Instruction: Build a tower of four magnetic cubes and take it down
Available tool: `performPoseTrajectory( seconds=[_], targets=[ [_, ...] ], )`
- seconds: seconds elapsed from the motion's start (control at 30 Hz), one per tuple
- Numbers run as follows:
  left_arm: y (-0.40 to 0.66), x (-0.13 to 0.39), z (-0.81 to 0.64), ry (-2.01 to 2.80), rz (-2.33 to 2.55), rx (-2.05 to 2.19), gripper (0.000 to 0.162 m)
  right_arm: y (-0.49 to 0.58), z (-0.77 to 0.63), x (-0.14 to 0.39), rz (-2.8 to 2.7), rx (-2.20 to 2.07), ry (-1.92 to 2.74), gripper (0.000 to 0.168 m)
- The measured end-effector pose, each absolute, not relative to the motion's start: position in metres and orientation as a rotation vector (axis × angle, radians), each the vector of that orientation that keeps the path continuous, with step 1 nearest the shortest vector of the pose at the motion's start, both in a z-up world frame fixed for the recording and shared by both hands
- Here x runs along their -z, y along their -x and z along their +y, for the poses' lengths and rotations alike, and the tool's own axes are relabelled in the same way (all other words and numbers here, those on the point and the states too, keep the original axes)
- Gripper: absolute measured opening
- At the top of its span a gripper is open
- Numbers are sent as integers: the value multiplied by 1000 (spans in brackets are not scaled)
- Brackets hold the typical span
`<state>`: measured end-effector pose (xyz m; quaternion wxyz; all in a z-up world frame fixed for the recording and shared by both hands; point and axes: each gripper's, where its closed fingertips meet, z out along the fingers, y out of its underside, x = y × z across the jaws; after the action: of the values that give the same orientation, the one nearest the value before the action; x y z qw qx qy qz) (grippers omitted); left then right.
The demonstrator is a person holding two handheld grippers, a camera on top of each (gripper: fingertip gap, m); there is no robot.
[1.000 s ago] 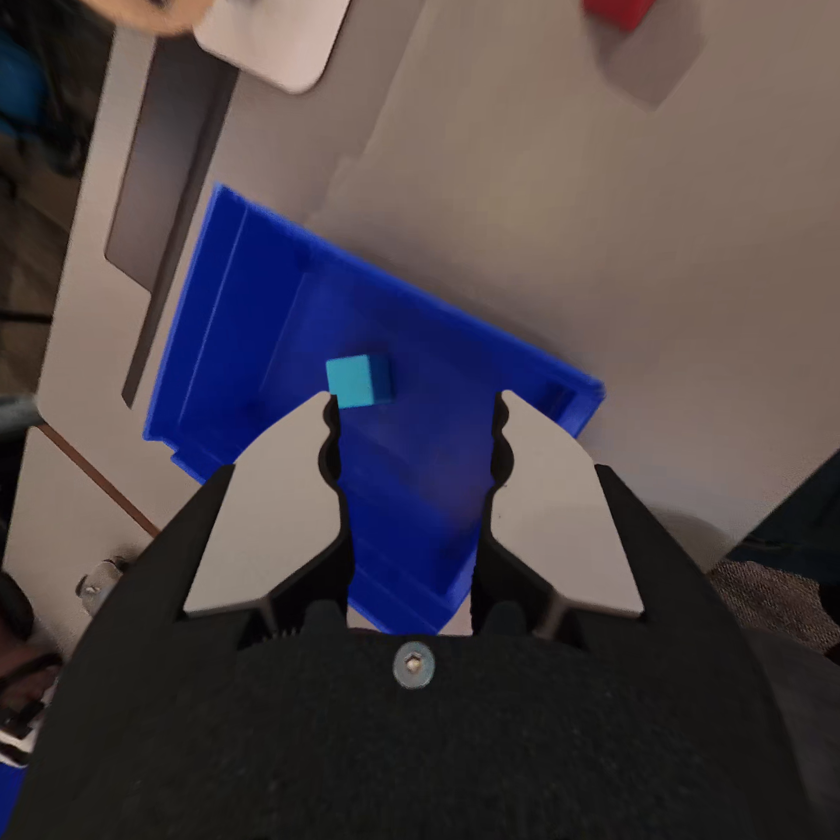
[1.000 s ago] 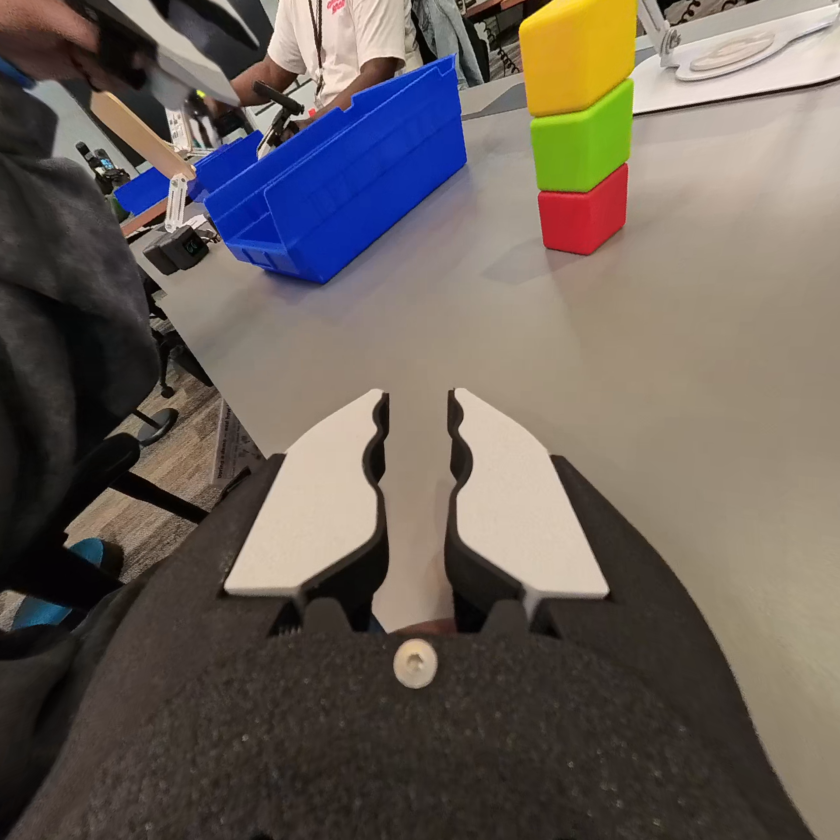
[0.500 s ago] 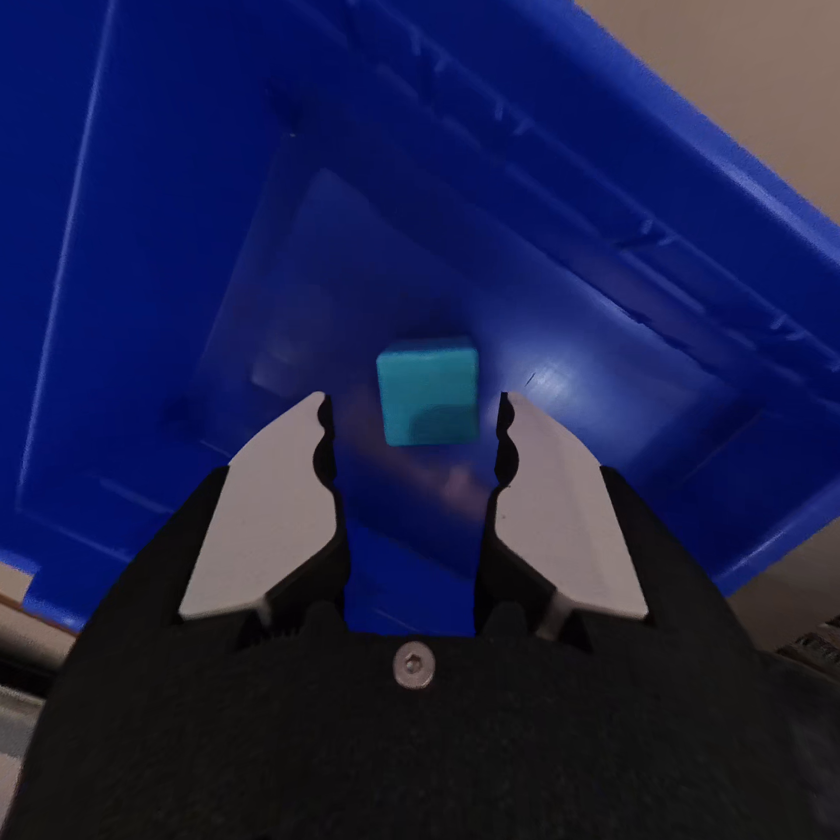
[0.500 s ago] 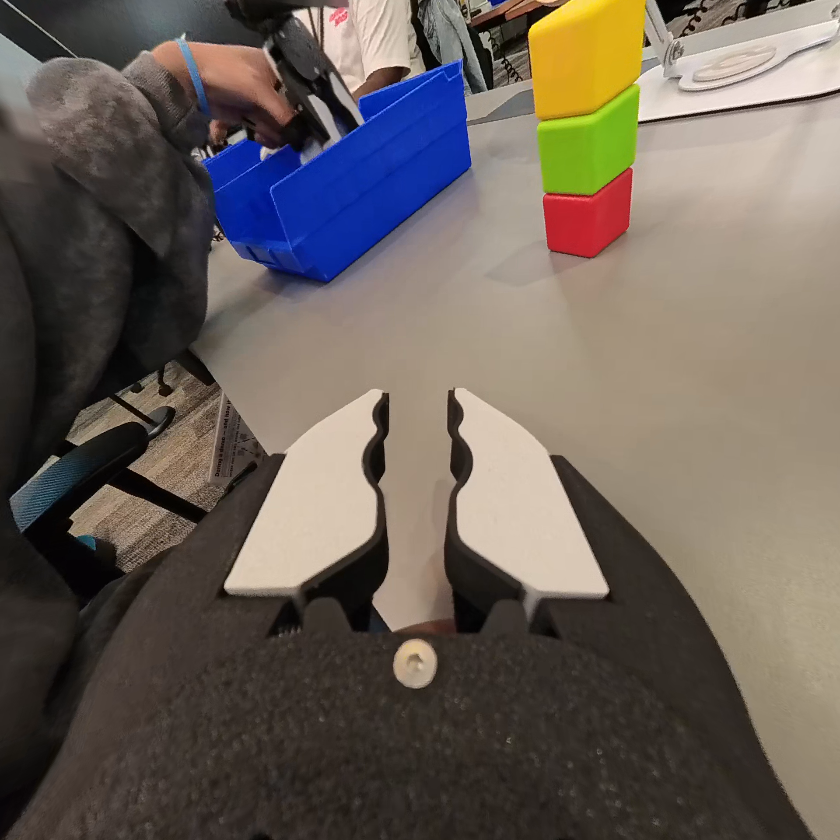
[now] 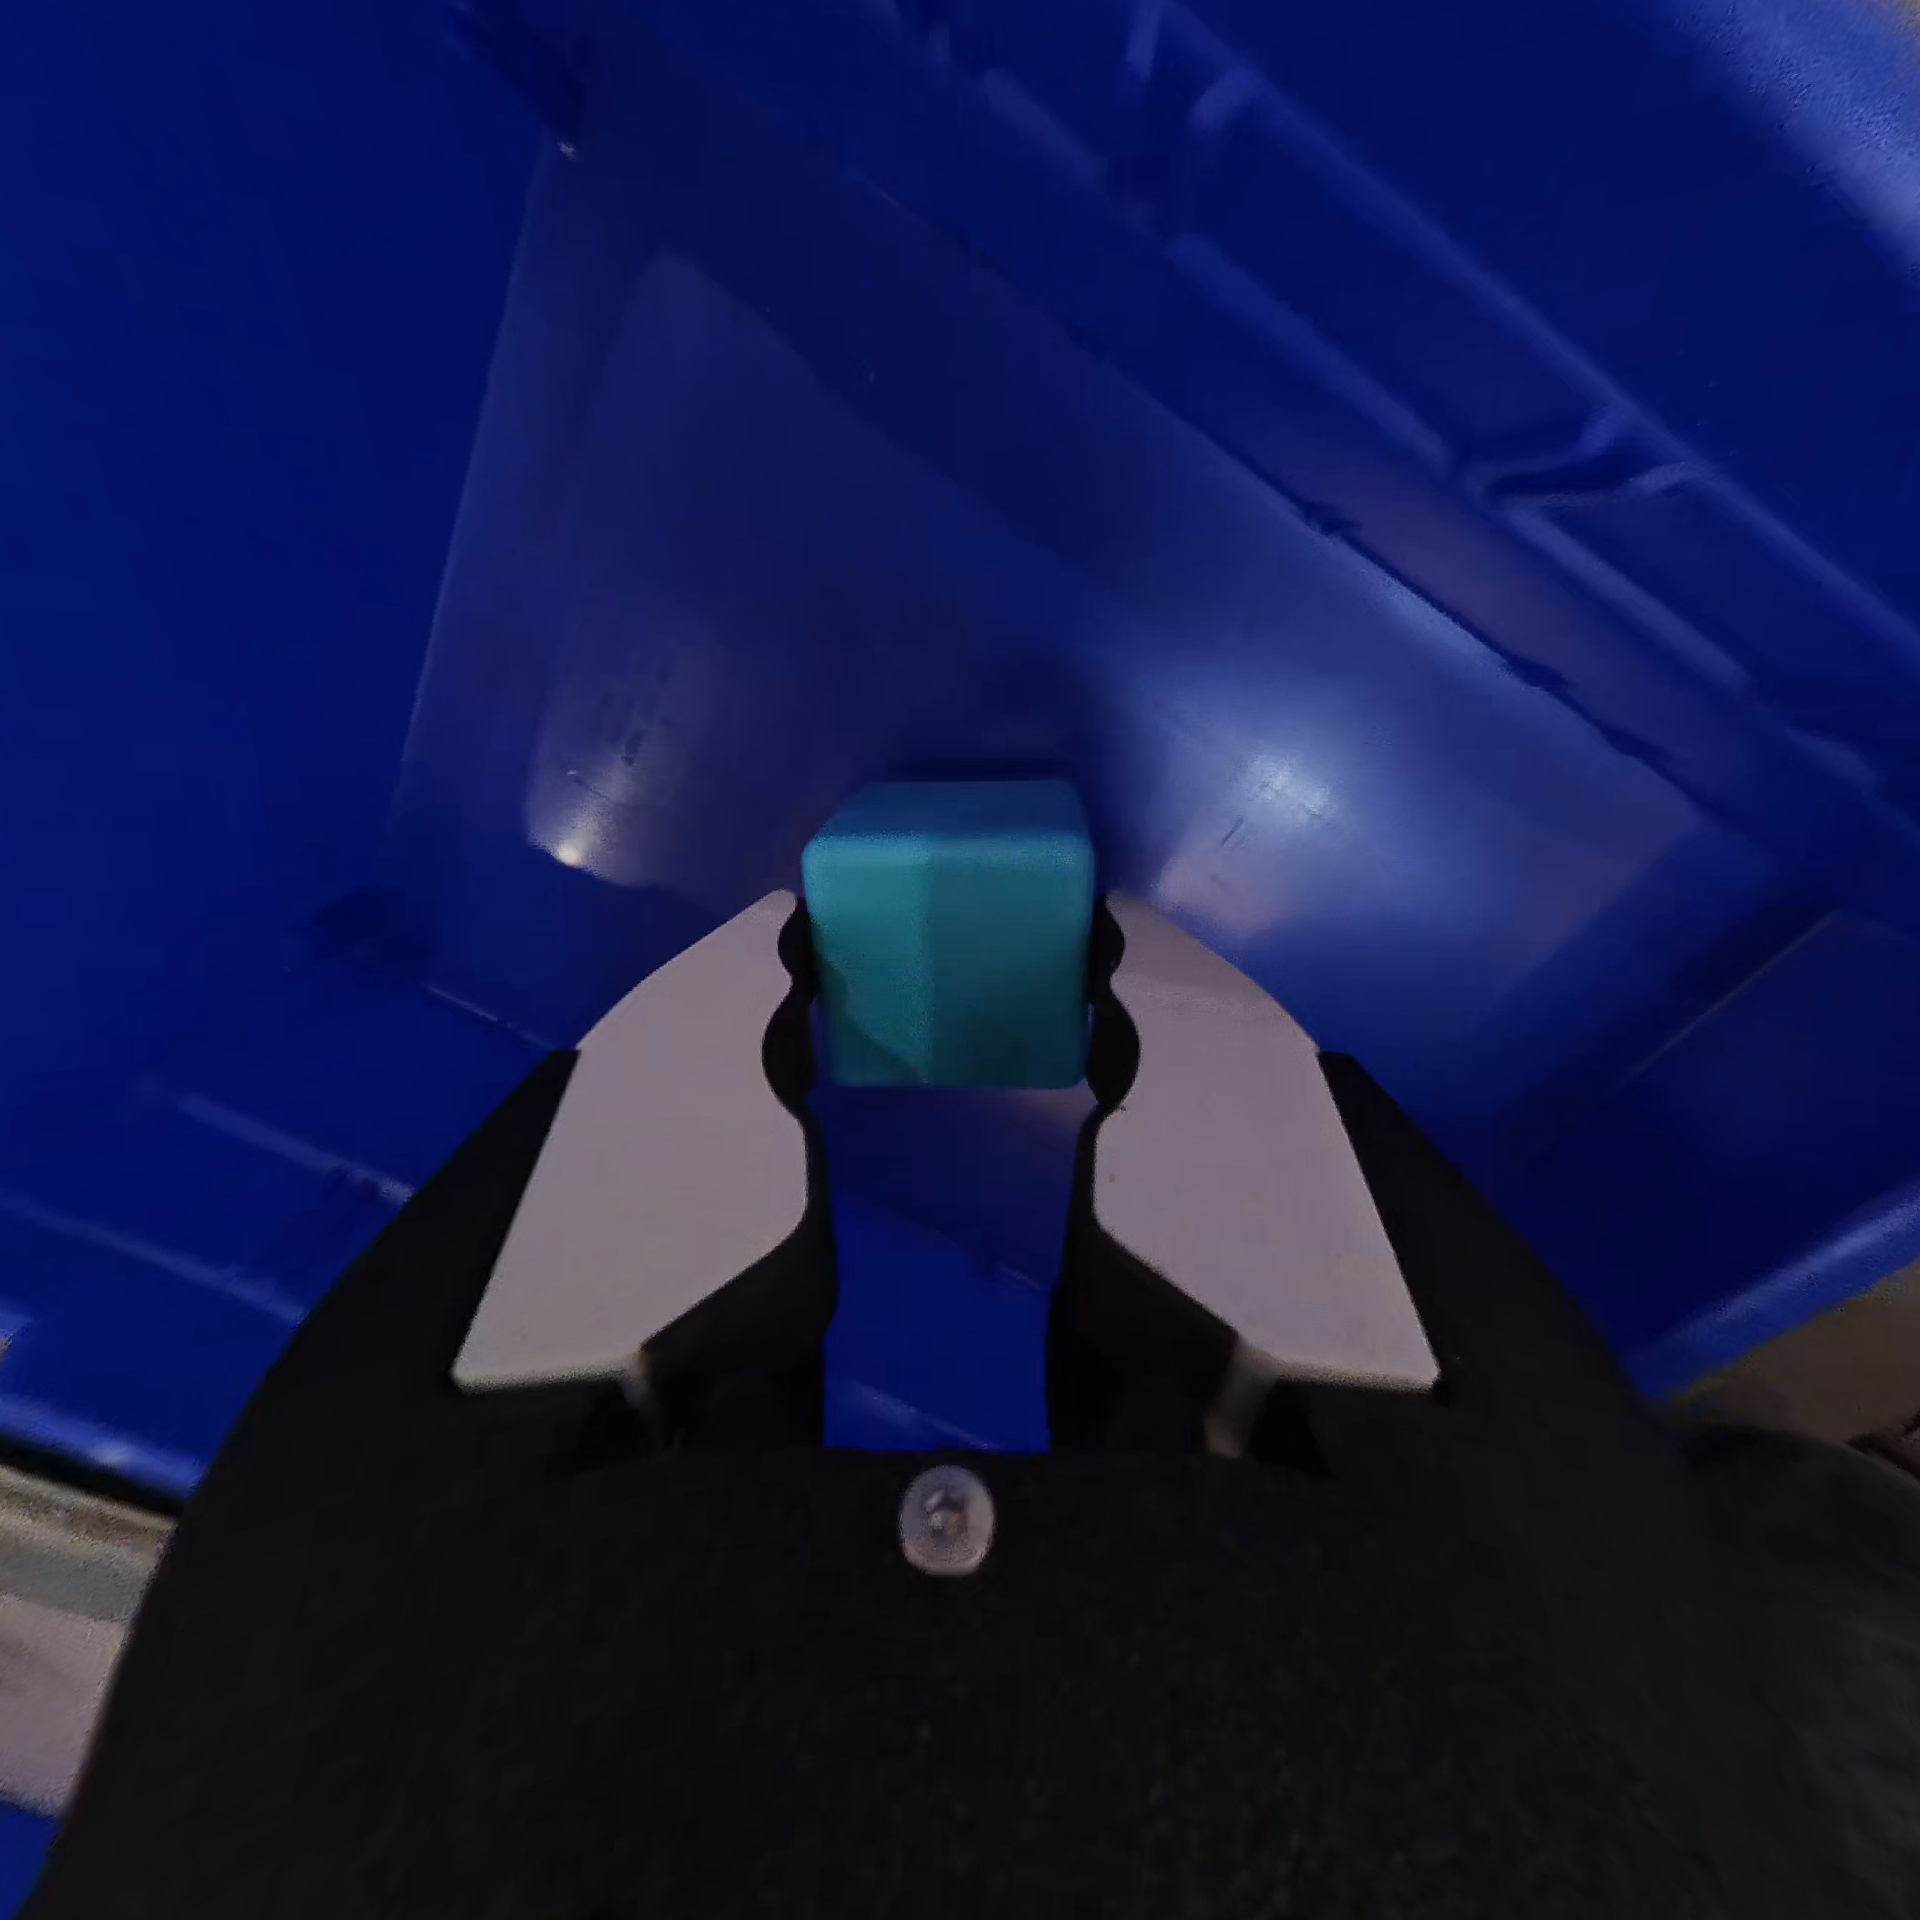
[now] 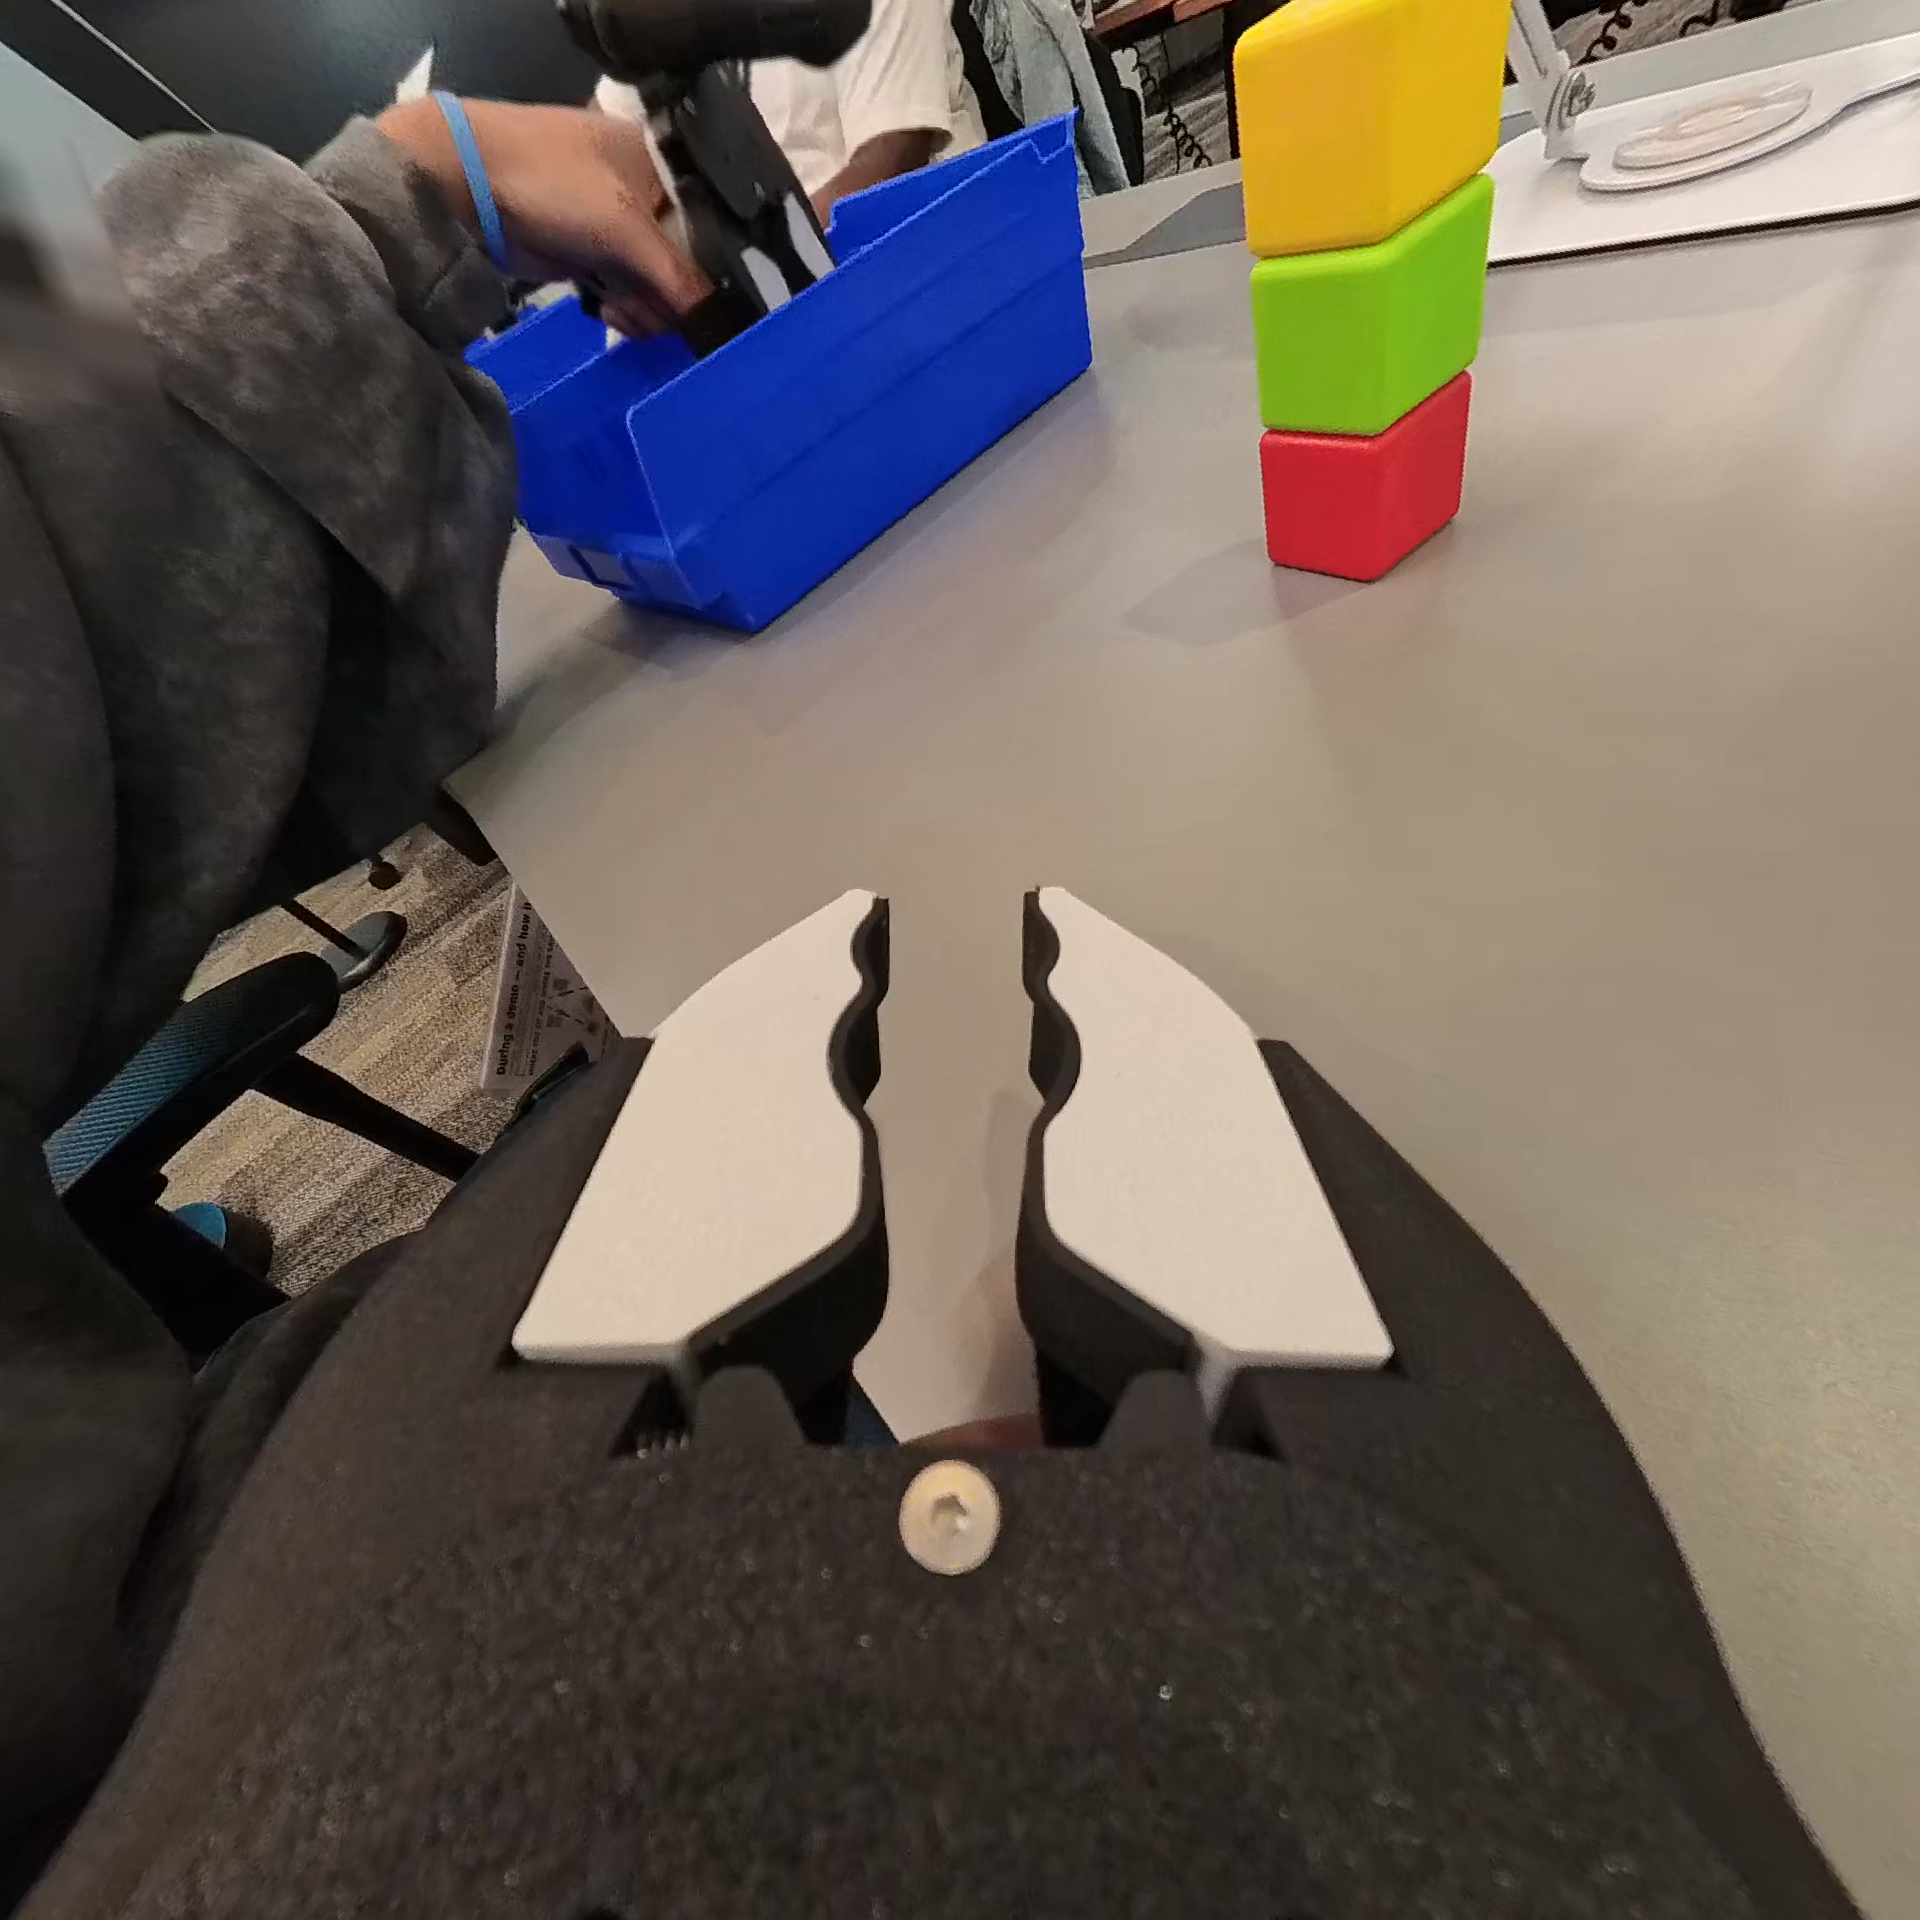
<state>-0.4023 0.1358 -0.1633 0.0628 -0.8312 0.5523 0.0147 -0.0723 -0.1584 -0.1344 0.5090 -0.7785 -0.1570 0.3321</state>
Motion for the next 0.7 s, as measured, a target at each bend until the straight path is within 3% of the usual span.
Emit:
performPoseTrajectory(
  seconds=[0.4,0.53,0.7],
  targets=[
    [253,-1,104,1967,1900,22,49,73,-158,135,-381,-793,1881,24],
    [182,-15,84,1839,2042,71,49,72,-158,134,-378,-792,1876,24],
    [122,4,69,1800,2210,55,49,72,-158,134,-381,-784,1870,24]
  ],
)
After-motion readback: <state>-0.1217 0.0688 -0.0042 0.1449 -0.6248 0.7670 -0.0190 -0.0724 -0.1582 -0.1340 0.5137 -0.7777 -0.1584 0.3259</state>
